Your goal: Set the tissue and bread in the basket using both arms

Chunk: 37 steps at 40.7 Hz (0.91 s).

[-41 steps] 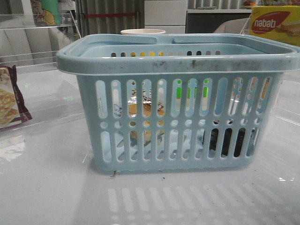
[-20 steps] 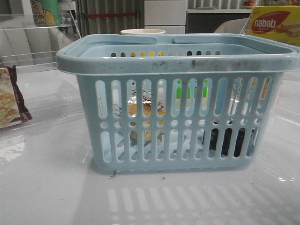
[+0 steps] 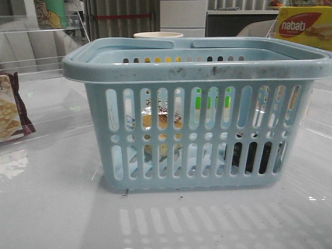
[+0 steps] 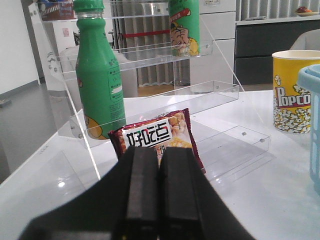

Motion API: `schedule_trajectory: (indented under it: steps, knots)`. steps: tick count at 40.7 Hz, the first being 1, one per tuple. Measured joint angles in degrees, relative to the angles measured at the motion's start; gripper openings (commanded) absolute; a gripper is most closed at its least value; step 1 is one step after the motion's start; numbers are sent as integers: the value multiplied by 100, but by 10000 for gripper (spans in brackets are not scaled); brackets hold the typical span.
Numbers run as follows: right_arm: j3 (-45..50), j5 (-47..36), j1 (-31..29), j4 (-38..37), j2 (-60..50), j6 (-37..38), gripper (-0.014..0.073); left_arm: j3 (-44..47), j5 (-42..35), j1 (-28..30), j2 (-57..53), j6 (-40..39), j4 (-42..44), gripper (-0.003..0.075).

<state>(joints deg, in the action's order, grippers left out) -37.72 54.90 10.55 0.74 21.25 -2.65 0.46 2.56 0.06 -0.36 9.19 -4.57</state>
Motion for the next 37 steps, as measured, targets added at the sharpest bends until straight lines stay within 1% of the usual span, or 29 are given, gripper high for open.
schedule_trajectory:
  steps: [5, 9, 14, 18, 22, 25, 37]
  knots:
    - [714, -928, -353, -10, -567, -5, 57, 0, 0, 0, 0, 0, 0, 91]
    - [1482, -2028, -665, -21, -1051, -5, 57, 0, 0, 0, 0, 0, 0, 91]
    - [2456, -3130, -1021, -21, -1620, -5, 57, 0, 0, 0, 0, 0, 0, 91]
    - [3151, -3730, -1193, -21, -1948, -5, 57, 0, 0, 0, 0, 0, 0, 91]
    - [3684, -4246, -1215, -21, -2151, -15, 57, 0, 0, 0, 0, 0, 0, 91]
    - [3904, -4533, -1215, -21, -2176, -15, 57, 0, 0, 0, 0, 0, 0, 91]
    - [3936, -5176, -1215, 83, -2188, -15, 57, 0, 0, 0, 0, 0, 0, 91]
